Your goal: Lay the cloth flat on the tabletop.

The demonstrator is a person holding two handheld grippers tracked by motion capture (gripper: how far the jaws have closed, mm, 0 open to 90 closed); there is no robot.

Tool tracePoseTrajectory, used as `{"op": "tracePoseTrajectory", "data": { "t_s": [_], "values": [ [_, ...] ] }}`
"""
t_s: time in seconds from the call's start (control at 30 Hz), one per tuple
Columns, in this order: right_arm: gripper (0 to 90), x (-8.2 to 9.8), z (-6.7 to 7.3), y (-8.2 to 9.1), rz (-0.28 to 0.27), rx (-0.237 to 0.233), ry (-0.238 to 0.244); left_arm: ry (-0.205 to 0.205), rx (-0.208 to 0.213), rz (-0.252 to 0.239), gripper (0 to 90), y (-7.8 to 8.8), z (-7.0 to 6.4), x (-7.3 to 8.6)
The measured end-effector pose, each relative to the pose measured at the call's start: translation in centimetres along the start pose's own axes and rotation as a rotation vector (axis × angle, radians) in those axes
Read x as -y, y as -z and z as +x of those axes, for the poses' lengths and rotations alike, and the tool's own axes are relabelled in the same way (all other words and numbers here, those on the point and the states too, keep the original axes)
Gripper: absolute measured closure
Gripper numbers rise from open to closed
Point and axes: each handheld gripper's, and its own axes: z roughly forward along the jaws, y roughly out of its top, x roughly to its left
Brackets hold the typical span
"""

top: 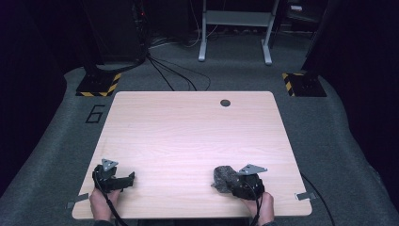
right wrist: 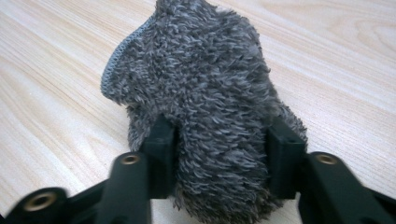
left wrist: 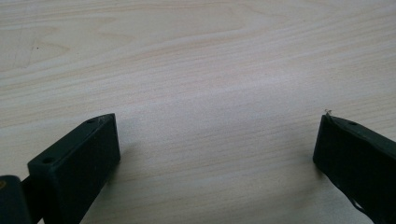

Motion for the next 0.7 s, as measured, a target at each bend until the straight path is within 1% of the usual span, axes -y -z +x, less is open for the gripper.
{"op": "tracePoseTrajectory", "data": {
  "t_s": [0.07,0.13,0.17,0.23,0.27,0.3,0.37,0.43,0.47,0.5,0.6,0.63,0.67,0.7],
  "values": [
    [60.5,0.0,0.0,0.3,-0.022,-0.01,-0.011,0.001,0.0,0.0,0.3,0.0,0.0,0.0],
    [60.9,0.0,-0.1,0.5,-0.025,-0.013,-0.013,0.001,0.0,0.0,0.3,0.0,0.0,0.0],
    [61.4,-0.5,-0.2,0.9,-0.055,-0.026,-0.028,0.001,0.0,0.001,0.3,0.0,0.0,0.0],
    [61.4,-0.7,-0.2,1.0,-0.062,-0.031,-0.028,0.001,0.0,0.0,0.3,0.0,0.0,0.0],
    [61.4,-1.1,-0.3,1.2,-0.078,-0.037,-0.028,0.001,0.0,0.001,0.3,0.0,0.0,0.0],
    [61.4,-2.0,-0.3,1.6,-0.095,-0.047,-0.024,0.0,0.0,0.0,0.3,0.0,0.0,0.0],
    [61.4,-2.8,-0.4,1.7,-0.116,-0.056,-0.027,0.0,0.0,0.0,0.3,0.0,0.0,0.0],
    [61.4,-3.6,-0.4,1.8,-0.13,-0.057,-0.02,0.0,0.0,0.0,0.3,0.0,0.0,0.0],
    [61.4,-3.6,-0.4,1.8,-0.13,-0.057,-0.02,0.0,0.0,0.0,0.3,0.0,0.0,0.0],
    [61.4,-4.7,-0.4,1.8,-0.15,-0.066,-0.014,0.001,0.0,0.0,0.3,0.0,0.0,0.0],
    [61.4,-6.2,-0.5,1.5,-0.169,-0.079,-0.01,0.0,0.0,0.0,0.3,0.0,0.0,0.0],
    [61.4,-6.2,-0.5,1.5,-0.169,-0.079,-0.01,0.0,0.0,0.0,0.3,0.0,0.0,0.0],
    [61.3,-7.1,-0.5,1.3,-0.179,-0.089,-0.009,0.0,0.0,0.0,0.3,0.0,0.0,0.0],
    [61.3,-7.4,-0.5,1.2,-0.184,-0.092,-0.002,0.0,0.0,0.0,0.3,0.0,0.0,0.0]
  ]
}}
